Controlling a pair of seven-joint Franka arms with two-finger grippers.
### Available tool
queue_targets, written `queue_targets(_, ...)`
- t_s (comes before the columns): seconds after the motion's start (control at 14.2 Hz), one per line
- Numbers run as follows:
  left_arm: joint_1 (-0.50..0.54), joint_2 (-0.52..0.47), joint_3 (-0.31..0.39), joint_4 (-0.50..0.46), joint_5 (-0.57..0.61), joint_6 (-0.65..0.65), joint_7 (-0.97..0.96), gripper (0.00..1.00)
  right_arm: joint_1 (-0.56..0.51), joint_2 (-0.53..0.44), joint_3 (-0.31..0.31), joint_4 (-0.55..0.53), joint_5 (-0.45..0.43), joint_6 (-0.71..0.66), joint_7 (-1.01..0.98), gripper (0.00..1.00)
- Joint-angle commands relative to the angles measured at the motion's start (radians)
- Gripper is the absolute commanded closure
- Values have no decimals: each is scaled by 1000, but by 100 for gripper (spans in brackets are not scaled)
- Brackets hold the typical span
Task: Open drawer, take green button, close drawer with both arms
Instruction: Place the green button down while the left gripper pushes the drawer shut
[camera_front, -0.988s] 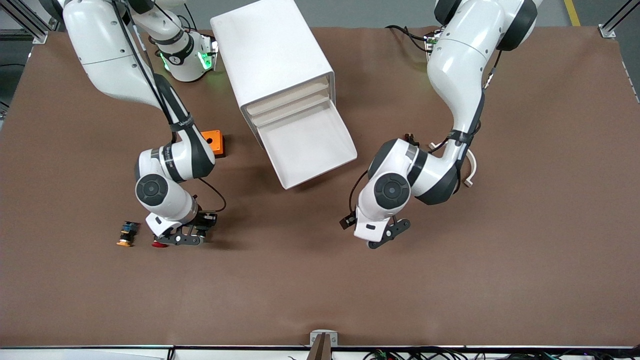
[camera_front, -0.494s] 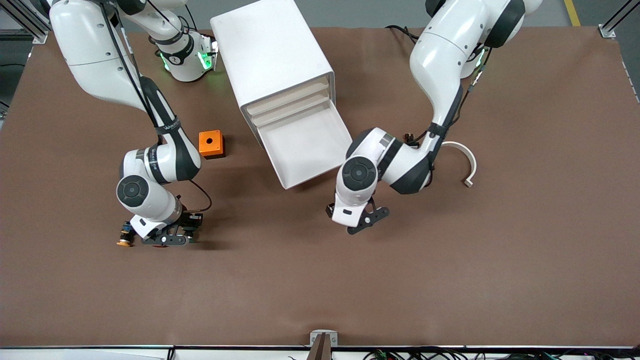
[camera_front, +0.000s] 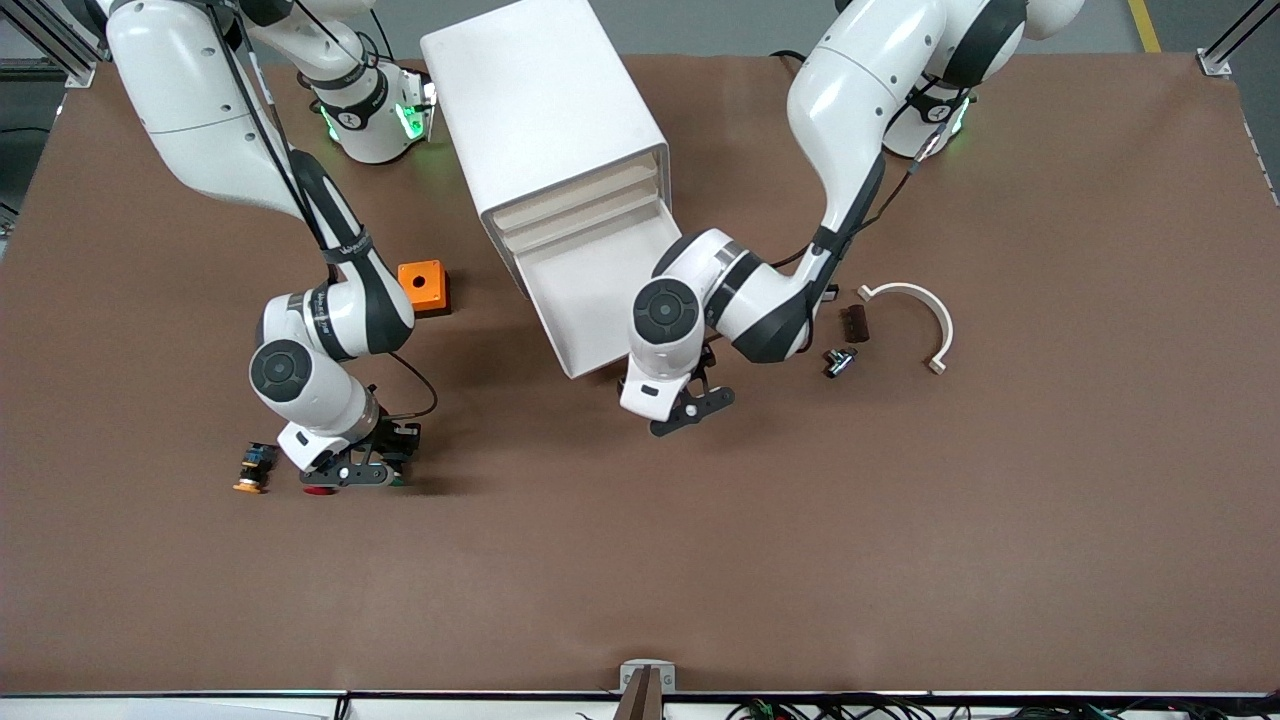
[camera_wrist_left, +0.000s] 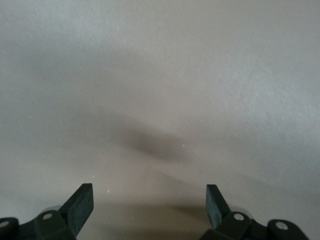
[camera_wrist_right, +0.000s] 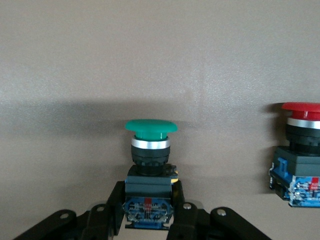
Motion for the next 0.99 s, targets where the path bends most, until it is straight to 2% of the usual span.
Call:
queue_targets(0.0, -15, -19, 5, -26, 12, 34, -37, 1, -16, -32, 15, -33, 24, 11, -18, 99)
queue_targets(0.49, -81, -17, -1, -70, 9, 37, -35, 1, -27, -27, 13, -27, 24, 26, -6, 98)
queue_targets(0.85, -84, -23, -73, -70, 4, 34, -67, 1, -30, -24, 13, -20, 24, 50, -3, 98)
queue_targets(0.92, -83, -23, -87, -70, 3, 30, -76, 1, -30, -24, 13, -17, 24, 50, -3, 92)
